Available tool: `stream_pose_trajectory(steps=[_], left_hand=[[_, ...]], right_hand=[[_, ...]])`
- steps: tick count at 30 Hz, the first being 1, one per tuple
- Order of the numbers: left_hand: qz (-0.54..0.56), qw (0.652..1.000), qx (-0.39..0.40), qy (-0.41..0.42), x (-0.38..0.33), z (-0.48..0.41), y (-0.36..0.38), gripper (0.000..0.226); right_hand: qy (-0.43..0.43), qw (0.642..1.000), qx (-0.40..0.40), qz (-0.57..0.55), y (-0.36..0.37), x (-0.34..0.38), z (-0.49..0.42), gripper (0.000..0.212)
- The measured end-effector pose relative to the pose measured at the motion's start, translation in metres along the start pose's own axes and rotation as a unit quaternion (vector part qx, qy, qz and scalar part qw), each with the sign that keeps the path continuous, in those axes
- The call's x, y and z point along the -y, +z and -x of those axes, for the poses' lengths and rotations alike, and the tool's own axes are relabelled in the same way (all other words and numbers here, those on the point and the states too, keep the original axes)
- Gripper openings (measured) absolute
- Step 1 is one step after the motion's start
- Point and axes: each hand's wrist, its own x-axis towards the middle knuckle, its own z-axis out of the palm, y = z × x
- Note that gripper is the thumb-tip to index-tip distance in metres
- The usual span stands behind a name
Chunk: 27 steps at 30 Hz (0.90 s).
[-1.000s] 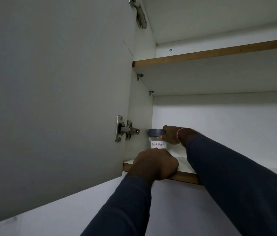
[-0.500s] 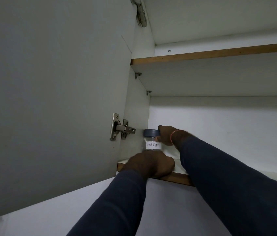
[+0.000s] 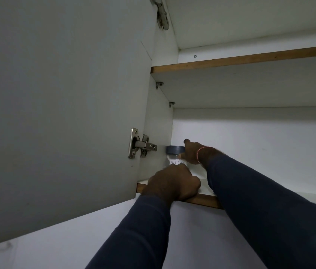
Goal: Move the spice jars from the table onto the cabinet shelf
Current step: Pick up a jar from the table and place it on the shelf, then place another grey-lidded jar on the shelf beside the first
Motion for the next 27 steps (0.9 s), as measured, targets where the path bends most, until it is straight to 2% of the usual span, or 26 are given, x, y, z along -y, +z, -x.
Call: stream_pose_trajectory(steps=[3, 6, 9, 12, 16, 17, 19, 21, 23, 25, 27], left_hand=[[0.006, 0.998, -0.046, 0.046, 0.001, 0.010, 0.000, 0.025], [0.046, 0.984, -0.147, 0.091, 0.006, 0.018, 0.002, 0.027], [0.012, 0.969, -0.225, 0.102, 0.008, 0.025, 0.005, 0.030], [-0.015, 0.971, -0.223, 0.090, 0.003, 0.035, 0.003, 0.036], [-0.023, 0.961, -0.272, 0.049, -0.010, 0.059, 0.008, 0.046], [-0.012, 0.956, -0.288, 0.061, -0.015, 0.072, 0.018, 0.046], [0.053, 0.933, -0.319, 0.160, -0.023, 0.108, 0.045, 0.037], [0.167, 0.908, -0.304, 0.236, -0.031, 0.167, 0.094, 0.026], [0.262, 0.913, -0.216, 0.227, -0.031, 0.240, 0.158, 0.026], [0.315, 0.932, -0.105, 0.146, -0.026, 0.317, 0.228, 0.026], [0.320, 0.946, -0.027, 0.047, -0.021, 0.388, 0.290, 0.023]], right_hand=[[0.021, 0.998, -0.052, 0.004, -0.007, 0.003, 0.020, 0.047], [0.017, 0.993, -0.105, 0.052, -0.013, 0.000, 0.055, 0.034], [-0.004, 0.992, -0.088, 0.095, -0.029, -0.010, 0.104, 0.036], [-0.013, 0.996, -0.041, 0.082, -0.053, -0.019, 0.168, 0.047], [-0.015, 0.997, -0.054, 0.058, -0.067, -0.022, 0.256, 0.046], [-0.024, 0.995, -0.075, 0.064, -0.063, -0.025, 0.282, 0.043], [-0.080, 0.987, -0.130, 0.057, -0.046, -0.032, 0.331, 0.035], [-0.114, 0.985, -0.127, 0.013, -0.013, -0.041, 0.390, 0.033], [-0.078, 0.993, -0.070, -0.048, 0.033, -0.056, 0.452, 0.033], [0.013, 0.993, 0.025, -0.117, 0.084, -0.070, 0.516, 0.035], [0.100, 0.973, 0.100, -0.182, 0.131, -0.079, 0.573, 0.040]])
